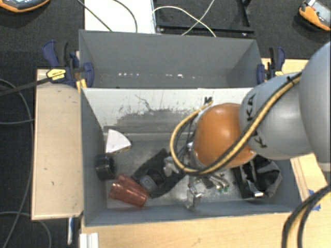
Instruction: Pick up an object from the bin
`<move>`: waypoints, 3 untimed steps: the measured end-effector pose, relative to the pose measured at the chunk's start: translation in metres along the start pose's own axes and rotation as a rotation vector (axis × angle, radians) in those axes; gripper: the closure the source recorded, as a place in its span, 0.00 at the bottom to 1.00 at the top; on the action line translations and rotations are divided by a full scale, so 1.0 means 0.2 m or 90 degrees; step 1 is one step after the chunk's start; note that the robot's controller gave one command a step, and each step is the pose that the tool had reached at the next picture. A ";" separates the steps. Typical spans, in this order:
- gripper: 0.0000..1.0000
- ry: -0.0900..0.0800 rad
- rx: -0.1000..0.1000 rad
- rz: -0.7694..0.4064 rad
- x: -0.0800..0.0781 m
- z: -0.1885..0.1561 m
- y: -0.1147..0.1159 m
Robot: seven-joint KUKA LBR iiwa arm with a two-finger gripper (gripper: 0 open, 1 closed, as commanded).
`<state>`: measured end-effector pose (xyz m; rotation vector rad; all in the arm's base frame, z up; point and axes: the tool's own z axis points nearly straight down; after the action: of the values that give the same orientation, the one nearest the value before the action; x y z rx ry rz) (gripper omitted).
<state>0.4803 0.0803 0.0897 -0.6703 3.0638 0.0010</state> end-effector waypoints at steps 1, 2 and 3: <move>1.00 -0.001 0.000 0.072 -0.28 0.05 -0.14; 1.00 -0.001 0.000 0.073 -0.28 0.05 -0.14; 1.00 -0.001 0.000 0.074 -0.28 0.05 -0.14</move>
Offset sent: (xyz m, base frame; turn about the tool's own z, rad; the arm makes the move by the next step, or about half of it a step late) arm 0.0000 0.0000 0.0000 0.0000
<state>0.5421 0.0783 0.0803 -0.4916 3.0966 0.0028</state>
